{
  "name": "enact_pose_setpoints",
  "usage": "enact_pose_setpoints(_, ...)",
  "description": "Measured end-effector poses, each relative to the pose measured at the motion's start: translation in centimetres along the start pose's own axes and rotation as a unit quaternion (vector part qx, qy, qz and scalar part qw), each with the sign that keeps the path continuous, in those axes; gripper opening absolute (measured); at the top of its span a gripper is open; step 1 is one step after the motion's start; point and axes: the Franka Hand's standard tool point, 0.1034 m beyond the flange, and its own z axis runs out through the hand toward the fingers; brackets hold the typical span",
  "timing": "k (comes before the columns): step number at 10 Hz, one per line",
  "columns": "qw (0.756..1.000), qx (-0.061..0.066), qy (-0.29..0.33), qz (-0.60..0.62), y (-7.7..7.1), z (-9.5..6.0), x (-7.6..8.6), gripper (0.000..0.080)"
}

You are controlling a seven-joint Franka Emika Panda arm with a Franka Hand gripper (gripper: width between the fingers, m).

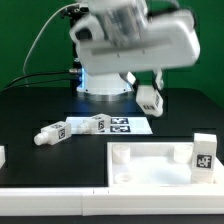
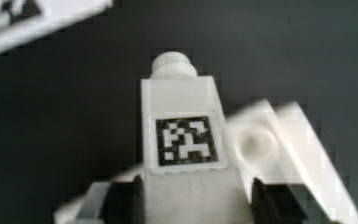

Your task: Assemble square table

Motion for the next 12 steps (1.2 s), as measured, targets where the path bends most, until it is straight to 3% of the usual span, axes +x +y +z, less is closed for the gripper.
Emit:
enact_pose_setpoints(2,0.998,-0.002,0.058,-0.005,0.1,0.8,-0.4,0.0281)
enact_pose_setpoints(4,0.991,0.002,0.135,-0.014,-0.3,0.4,0.7,0.0281)
enact_pose_setpoints(6,0.982,0.007,0.182,-0.055,-1.0,-1.9,3.9,0.0281)
enact_pose_setpoints(7,0.965,0.008,0.248,-0.086,-1.9,-3.2,6.1,0.0281)
enact_pose_setpoints(8,0.947,0.002,0.303,-0.109,-2.1,-3.5,6.8,0.0281)
enact_pose_setpoints(9,0.938,0.0,0.33,-0.108,-1.9,-3.1,6.5,0.0281)
enact_pose_setpoints(12,0.937,-0.006,0.329,-0.116,-1.5,-2.9,6.8,0.0281)
